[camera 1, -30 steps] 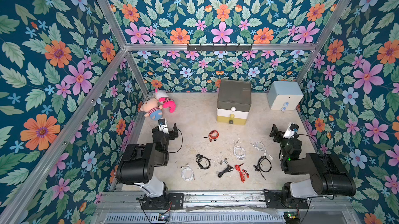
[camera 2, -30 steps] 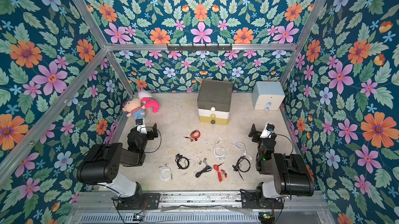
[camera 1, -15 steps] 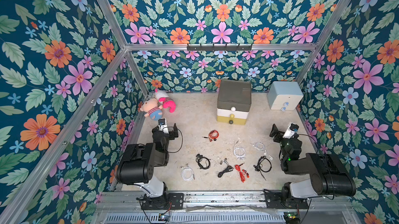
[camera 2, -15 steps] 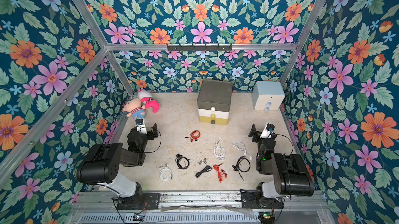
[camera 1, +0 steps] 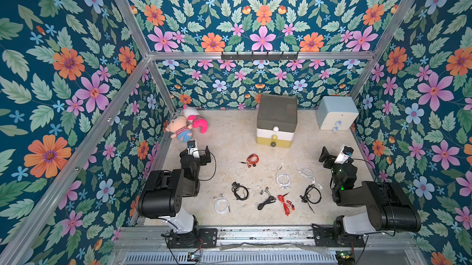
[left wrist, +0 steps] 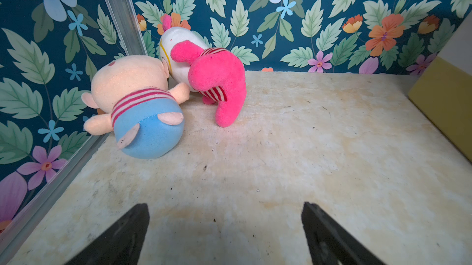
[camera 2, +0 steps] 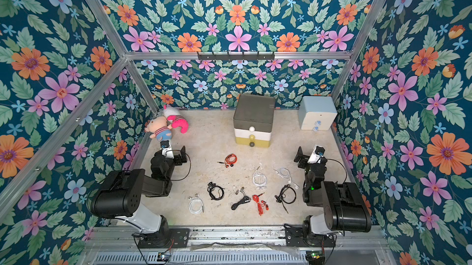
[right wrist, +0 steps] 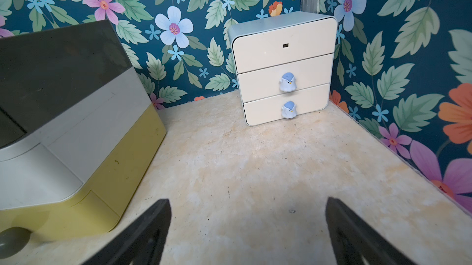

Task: Place the wired earphones into the drawer by color
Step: Adjust the storage box at the center of the board.

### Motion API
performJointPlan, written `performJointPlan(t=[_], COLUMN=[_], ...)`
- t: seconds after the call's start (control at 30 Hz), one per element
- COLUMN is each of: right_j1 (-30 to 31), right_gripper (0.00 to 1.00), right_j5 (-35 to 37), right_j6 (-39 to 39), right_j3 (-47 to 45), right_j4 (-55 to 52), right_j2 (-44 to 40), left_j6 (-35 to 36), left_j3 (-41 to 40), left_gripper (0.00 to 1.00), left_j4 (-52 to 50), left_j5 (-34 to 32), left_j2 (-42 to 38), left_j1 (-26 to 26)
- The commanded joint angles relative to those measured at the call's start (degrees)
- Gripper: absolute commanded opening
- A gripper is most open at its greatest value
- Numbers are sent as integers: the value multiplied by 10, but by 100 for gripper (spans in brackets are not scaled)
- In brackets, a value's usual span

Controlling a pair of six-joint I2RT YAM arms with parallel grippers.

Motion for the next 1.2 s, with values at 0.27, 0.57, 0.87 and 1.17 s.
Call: performJointPlan(t=[0.27,0.57,0.87,1.17], right_j1=[0,0,0,0], right_gripper=[99,99,99,99], right_j5=[2,-13,16,-129], right_j6=[-5,-8,100,168], right_j3=[3,1,36,115], right_j4=[15,-7,-224,-429], right_j2=[0,-32,-259,-364], left_j6=[0,-4,-49,-291], left_j3=[1,-1,15,70], left_gripper=[99,99,99,99], left_j4=[5,2,-167,-400], left_j5=[-1,-19,-32,-106], left_j2=[0,-14,-176,-309], left_j1=[0,0,-3,-2])
